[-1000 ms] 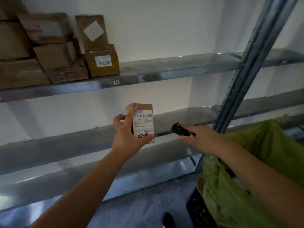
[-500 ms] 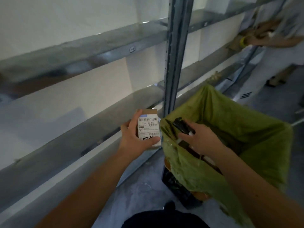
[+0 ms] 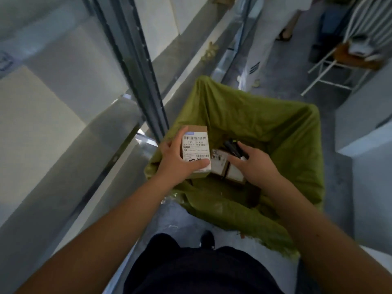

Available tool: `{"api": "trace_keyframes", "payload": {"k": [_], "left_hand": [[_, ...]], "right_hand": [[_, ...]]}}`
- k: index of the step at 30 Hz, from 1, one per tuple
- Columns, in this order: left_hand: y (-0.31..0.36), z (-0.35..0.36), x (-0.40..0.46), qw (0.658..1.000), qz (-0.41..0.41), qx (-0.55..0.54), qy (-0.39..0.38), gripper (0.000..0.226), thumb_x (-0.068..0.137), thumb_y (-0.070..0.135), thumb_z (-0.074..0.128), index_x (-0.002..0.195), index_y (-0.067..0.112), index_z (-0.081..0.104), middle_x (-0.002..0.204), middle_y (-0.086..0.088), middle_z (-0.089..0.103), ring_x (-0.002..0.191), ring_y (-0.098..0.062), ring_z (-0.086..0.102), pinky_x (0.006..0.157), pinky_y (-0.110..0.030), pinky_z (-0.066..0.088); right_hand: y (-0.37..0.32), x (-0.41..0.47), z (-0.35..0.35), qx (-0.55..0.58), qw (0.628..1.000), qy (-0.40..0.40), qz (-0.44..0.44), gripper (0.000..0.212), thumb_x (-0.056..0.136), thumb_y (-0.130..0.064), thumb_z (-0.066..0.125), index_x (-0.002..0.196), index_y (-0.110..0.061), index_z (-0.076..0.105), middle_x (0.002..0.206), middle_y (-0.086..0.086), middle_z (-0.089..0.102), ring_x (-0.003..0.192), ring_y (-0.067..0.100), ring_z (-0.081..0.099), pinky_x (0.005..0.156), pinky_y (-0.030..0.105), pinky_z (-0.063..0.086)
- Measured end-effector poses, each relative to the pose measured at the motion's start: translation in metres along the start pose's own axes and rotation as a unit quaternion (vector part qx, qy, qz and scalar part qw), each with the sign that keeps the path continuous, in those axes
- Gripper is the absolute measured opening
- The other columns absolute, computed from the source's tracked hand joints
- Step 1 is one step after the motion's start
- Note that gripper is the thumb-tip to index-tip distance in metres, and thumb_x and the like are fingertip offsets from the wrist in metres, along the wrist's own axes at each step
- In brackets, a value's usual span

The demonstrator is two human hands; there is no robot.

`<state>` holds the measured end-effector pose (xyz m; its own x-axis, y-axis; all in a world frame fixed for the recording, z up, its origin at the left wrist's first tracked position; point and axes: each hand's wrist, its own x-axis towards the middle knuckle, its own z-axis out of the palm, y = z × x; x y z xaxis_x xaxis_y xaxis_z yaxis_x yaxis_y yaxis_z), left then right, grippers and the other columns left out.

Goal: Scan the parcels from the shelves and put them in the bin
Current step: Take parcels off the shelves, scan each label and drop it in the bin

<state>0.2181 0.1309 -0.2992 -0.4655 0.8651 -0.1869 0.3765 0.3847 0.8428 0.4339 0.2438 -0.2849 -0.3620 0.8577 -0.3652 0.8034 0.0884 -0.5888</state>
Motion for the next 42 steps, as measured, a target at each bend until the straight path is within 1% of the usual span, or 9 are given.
{"api": "trace_keyframes", "payload": {"k": [3, 10, 18, 21, 26, 32, 35, 39, 42], "left_hand": [[-0.004, 0.016, 0.033, 0.997, -0.02, 0.018, -0.066, 0.107, 0.07, 0.037, 0.096, 0.152, 0.055, 0.03, 0.152, -0.003, 0.028, 0.122, -0.013, 0.038, 0.109, -0.028, 0.034], [-0.035, 0.056, 0.115, 0.975, -0.071, 0.056, -0.201, 0.114, 0.067, 0.033, 0.098, 0.158, 0.046, 0.03, 0.156, -0.006, 0.027, 0.136, -0.026, 0.043, 0.118, -0.04, 0.038], [-0.05, 0.113, 0.17, 0.926, -0.114, 0.136, -0.333, 0.118, 0.071, 0.028, 0.096, 0.161, 0.045, 0.023, 0.155, -0.009, 0.029, 0.136, -0.033, 0.045, 0.116, -0.043, 0.038], [-0.064, 0.13, 0.179, 0.921, -0.137, 0.147, -0.335, 0.117, 0.07, 0.026, 0.097, 0.16, 0.047, 0.024, 0.156, -0.01, 0.029, 0.138, -0.034, 0.043, 0.118, -0.047, 0.04], [-0.087, 0.142, 0.183, 0.921, -0.173, 0.158, -0.31, 0.115, 0.075, 0.016, 0.094, 0.161, 0.043, 0.022, 0.161, -0.014, 0.021, 0.14, -0.037, 0.041, 0.115, -0.044, 0.039], [-0.11, 0.158, 0.181, 0.915, -0.141, 0.239, -0.293, 0.117, 0.081, 0.019, 0.09, 0.161, 0.052, 0.011, 0.167, -0.01, -0.004, 0.144, -0.038, 0.037, 0.116, -0.043, 0.04], [-0.117, 0.168, 0.189, 0.918, -0.108, 0.256, -0.283, 0.116, 0.083, 0.02, 0.087, 0.16, 0.054, 0.007, 0.169, -0.007, -0.011, 0.146, -0.038, 0.036, 0.116, -0.043, 0.042], [-0.123, 0.172, 0.19, 0.938, -0.119, 0.22, -0.24, 0.118, 0.084, 0.018, 0.086, 0.161, 0.054, 0.005, 0.17, -0.005, -0.013, 0.144, -0.035, 0.04, 0.115, -0.044, 0.046], [-0.128, 0.175, 0.182, 0.938, -0.087, 0.251, -0.221, 0.115, 0.086, 0.019, 0.084, 0.161, 0.053, 0.004, 0.169, -0.005, -0.016, 0.15, -0.038, 0.027, 0.12, -0.047, 0.039]], "right_hand": [[0.008, 0.009, 0.004, 0.007, 0.998, -0.006, 0.057, 0.075, 0.095, -0.061, 0.061, 0.16, -0.034, 0.034, 0.119, -0.001, 0.063, 0.08, 0.016, 0.066, 0.066, 0.037, 0.06], [0.017, 0.031, 0.021, 0.018, 0.985, 0.01, 0.174, 0.074, 0.097, -0.059, 0.062, 0.161, -0.031, 0.035, 0.139, 0.002, 0.059, 0.09, 0.012, 0.062, 0.065, 0.027, 0.052], [0.029, 0.05, 0.039, 0.065, 0.95, 0.057, 0.299, 0.079, 0.092, -0.063, 0.064, 0.159, -0.031, 0.038, 0.146, 0.003, 0.057, 0.113, 0.022, 0.064, 0.094, 0.043, 0.057], [0.044, 0.05, 0.043, 0.067, 0.943, 0.05, 0.322, 0.079, 0.092, -0.064, 0.063, 0.159, -0.029, 0.039, 0.144, 0.003, 0.058, 0.109, 0.022, 0.064, 0.091, 0.04, 0.057], [0.071, 0.05, 0.053, 0.079, 0.93, 0.026, 0.357, 0.079, 0.093, -0.063, 0.062, 0.16, -0.031, 0.036, 0.142, 0.003, 0.059, 0.083, 0.014, 0.065, 0.066, 0.032, 0.055], [0.08, 0.072, 0.077, 0.112, 0.933, -0.012, 0.342, 0.076, 0.096, -0.057, 0.064, 0.161, -0.028, 0.036, 0.15, 0.005, 0.054, 0.119, 0.025, 0.062, 0.087, 0.033, 0.052], [0.082, 0.09, 0.084, 0.119, 0.939, -0.021, 0.322, 0.076, 0.097, -0.056, 0.063, 0.161, -0.028, 0.034, 0.149, 0.006, 0.055, 0.118, 0.025, 0.062, 0.083, 0.032, 0.052], [0.083, 0.1, 0.089, 0.116, 0.942, -0.043, 0.313, 0.078, 0.096, -0.057, 0.064, 0.162, -0.028, 0.033, 0.15, 0.007, 0.054, 0.125, 0.027, 0.059, 0.093, 0.037, 0.052], [0.087, 0.102, 0.09, 0.109, 0.943, -0.053, 0.311, 0.079, 0.096, -0.058, 0.063, 0.162, -0.027, 0.033, 0.15, 0.007, 0.054, 0.128, 0.028, 0.058, 0.098, 0.04, 0.052]]}}
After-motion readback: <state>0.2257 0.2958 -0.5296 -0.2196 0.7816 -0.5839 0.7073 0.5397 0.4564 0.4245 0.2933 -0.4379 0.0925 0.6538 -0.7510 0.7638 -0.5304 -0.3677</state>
